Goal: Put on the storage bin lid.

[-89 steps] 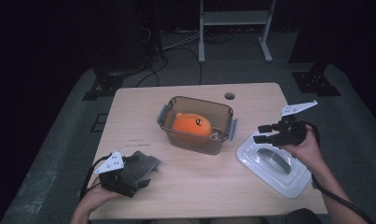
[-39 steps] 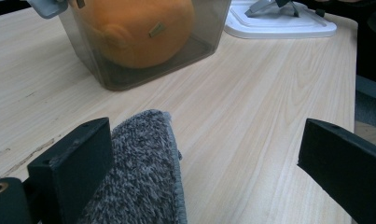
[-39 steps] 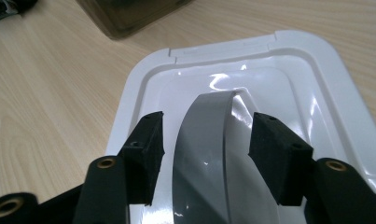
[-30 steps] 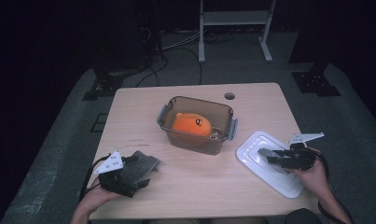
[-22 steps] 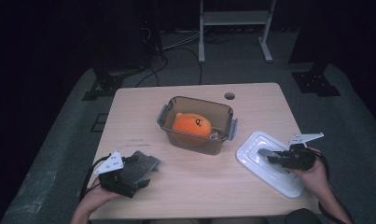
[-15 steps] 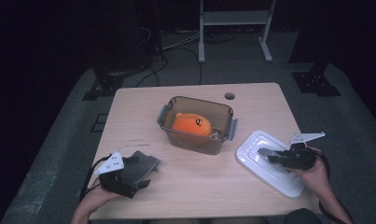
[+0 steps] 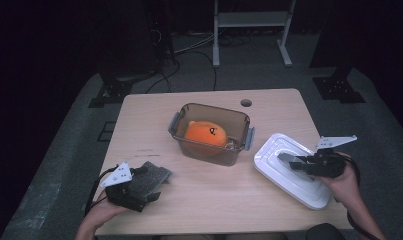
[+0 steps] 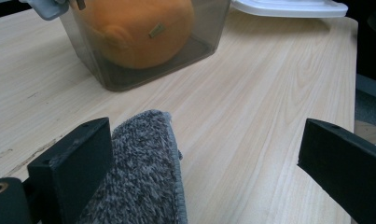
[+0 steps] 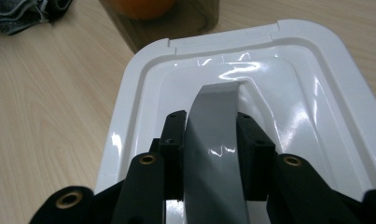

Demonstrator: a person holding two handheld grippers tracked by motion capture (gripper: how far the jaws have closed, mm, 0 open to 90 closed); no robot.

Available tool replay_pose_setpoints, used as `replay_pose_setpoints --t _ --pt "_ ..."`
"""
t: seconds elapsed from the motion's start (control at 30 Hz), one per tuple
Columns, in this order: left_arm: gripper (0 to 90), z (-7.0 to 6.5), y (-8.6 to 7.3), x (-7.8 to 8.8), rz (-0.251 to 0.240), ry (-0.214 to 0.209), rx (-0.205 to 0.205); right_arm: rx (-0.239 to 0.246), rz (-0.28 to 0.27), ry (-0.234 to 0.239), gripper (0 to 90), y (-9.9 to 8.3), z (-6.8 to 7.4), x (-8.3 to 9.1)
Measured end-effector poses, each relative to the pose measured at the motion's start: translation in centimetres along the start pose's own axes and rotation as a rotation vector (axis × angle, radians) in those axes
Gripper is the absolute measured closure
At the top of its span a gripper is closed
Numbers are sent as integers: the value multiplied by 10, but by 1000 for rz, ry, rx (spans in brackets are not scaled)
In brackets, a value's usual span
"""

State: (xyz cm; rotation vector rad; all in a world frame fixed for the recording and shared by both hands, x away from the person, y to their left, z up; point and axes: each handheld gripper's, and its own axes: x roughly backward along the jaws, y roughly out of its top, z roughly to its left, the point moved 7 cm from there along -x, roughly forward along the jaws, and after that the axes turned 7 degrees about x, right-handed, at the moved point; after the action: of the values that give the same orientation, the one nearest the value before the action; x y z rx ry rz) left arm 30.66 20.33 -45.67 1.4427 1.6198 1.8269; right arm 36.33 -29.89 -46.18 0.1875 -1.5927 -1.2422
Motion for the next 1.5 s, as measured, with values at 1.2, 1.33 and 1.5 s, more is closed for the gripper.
replay_pose_setpoints --t 1.2,1.33,1.5 --pt "25 0 -1 -1 5 -1 1 92 -81 24 666 77 23 59" --pt "25 0 -1 -1 5 0 0 109 -86 33 666 93 26 61" --pt "25 0 -1 0 2 -1 3 128 -95 54 665 113 31 57"
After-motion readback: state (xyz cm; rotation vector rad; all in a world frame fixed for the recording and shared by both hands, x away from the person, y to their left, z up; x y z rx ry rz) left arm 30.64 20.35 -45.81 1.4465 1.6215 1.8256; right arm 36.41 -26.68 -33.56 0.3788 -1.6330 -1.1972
